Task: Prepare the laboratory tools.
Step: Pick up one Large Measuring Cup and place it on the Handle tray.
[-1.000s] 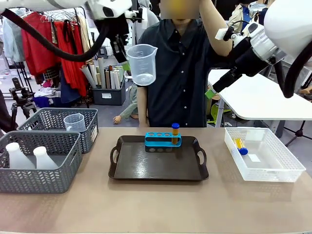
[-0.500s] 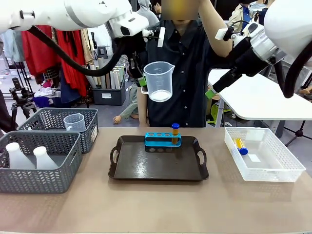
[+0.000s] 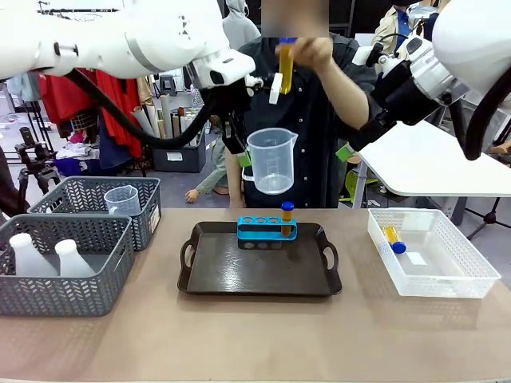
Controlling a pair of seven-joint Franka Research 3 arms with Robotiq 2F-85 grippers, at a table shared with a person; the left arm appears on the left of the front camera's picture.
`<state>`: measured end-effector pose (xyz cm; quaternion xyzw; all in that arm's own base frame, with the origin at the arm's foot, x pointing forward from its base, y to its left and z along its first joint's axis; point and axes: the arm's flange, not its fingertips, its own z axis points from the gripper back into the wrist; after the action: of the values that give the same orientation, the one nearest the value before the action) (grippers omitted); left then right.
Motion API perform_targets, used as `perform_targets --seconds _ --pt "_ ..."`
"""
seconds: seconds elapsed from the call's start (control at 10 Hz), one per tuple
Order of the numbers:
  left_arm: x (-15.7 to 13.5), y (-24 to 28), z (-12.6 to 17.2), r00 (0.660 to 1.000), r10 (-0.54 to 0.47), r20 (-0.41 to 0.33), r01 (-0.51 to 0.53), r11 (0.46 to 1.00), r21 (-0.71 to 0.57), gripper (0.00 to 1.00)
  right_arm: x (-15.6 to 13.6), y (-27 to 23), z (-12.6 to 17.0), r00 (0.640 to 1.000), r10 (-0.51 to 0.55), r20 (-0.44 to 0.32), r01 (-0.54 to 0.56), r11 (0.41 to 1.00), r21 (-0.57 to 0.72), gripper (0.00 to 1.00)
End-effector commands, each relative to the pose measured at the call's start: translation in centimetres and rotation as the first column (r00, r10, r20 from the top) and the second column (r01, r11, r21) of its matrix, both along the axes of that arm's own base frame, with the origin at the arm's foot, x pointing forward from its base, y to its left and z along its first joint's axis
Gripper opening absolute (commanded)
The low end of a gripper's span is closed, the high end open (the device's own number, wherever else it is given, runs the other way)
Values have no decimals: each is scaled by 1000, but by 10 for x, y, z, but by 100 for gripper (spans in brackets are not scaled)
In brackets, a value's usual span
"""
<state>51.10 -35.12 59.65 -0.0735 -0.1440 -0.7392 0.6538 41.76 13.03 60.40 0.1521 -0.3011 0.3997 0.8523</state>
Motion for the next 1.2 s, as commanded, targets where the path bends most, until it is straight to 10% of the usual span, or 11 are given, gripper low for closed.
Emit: perform_targets --seconds 0.0,1.1 --pt "-18 8 -21 998 -35 -47 35 999 -5 0 0 -1 0 1000 5 0 -5 1000 11 100" --pt "-19 20 -51 993 44 -106 -40 998 38 0 0 -1 0 1000 5 0 -5 1000 11 100"
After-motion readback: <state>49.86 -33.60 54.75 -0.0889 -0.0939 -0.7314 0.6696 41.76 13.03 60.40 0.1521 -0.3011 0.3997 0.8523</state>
